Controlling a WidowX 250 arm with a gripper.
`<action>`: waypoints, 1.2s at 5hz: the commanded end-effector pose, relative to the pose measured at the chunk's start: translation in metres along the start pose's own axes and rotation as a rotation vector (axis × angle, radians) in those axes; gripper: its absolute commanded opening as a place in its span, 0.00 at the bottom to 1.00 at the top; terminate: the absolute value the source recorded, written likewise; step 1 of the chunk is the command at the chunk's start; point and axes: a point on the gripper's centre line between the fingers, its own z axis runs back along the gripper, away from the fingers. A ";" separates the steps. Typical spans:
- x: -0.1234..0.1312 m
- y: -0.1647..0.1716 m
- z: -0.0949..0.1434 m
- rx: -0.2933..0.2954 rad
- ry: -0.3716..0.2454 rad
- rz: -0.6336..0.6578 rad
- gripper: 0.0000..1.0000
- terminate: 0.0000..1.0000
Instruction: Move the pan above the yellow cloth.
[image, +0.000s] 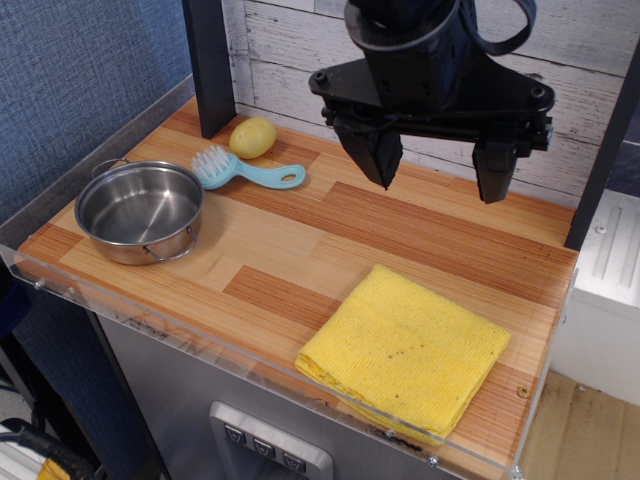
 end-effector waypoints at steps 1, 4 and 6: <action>0.000 0.000 0.000 0.000 0.000 0.000 1.00 0.00; -0.021 0.093 0.019 0.136 -0.032 0.501 1.00 0.00; -0.010 0.144 -0.001 0.208 -0.033 0.598 1.00 0.00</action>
